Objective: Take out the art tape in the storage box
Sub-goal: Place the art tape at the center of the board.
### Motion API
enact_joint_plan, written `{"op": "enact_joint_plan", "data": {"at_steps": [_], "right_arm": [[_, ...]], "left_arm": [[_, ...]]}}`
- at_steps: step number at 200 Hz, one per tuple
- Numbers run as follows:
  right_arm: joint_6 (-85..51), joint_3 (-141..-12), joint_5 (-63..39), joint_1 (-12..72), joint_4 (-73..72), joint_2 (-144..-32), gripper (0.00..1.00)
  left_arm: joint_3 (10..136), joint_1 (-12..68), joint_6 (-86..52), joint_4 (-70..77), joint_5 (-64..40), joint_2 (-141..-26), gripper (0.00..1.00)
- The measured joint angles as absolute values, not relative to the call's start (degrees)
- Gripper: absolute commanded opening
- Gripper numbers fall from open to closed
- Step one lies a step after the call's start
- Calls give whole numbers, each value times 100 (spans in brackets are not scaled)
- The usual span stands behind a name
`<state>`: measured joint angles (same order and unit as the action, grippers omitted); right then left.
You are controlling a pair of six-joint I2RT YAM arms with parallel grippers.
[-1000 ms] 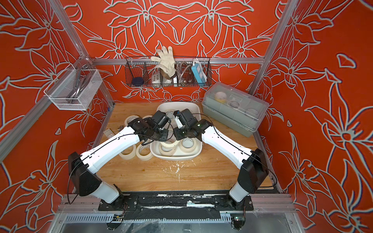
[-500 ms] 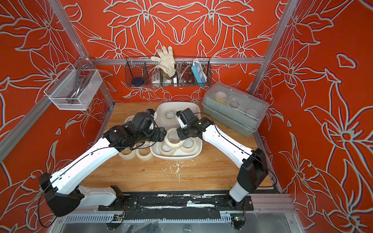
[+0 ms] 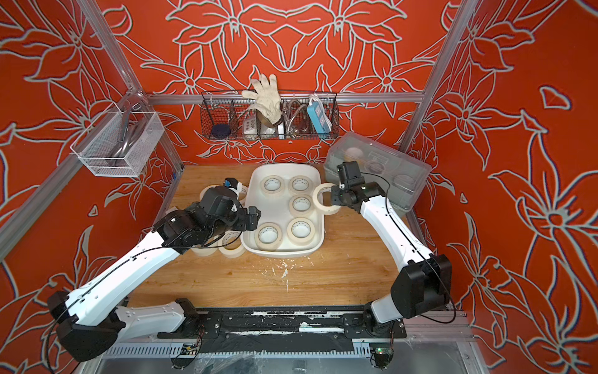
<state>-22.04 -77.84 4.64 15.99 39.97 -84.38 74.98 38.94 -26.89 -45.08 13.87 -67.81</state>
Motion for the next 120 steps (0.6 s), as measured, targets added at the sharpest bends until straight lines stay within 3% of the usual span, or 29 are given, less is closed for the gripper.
{"op": "enact_joint_plan", "data": {"at_steps": [37,120], "right_arm": [[-2515,-7594,458,961,3728,-8650,0],[-2790,-7594,639,884,2947,-10077,0]], "left_arm": [[7498,3894,-2689,-4506,1363,-6790,92],[7498,3894,-2685,-4510,1267,-6825,91]]}}
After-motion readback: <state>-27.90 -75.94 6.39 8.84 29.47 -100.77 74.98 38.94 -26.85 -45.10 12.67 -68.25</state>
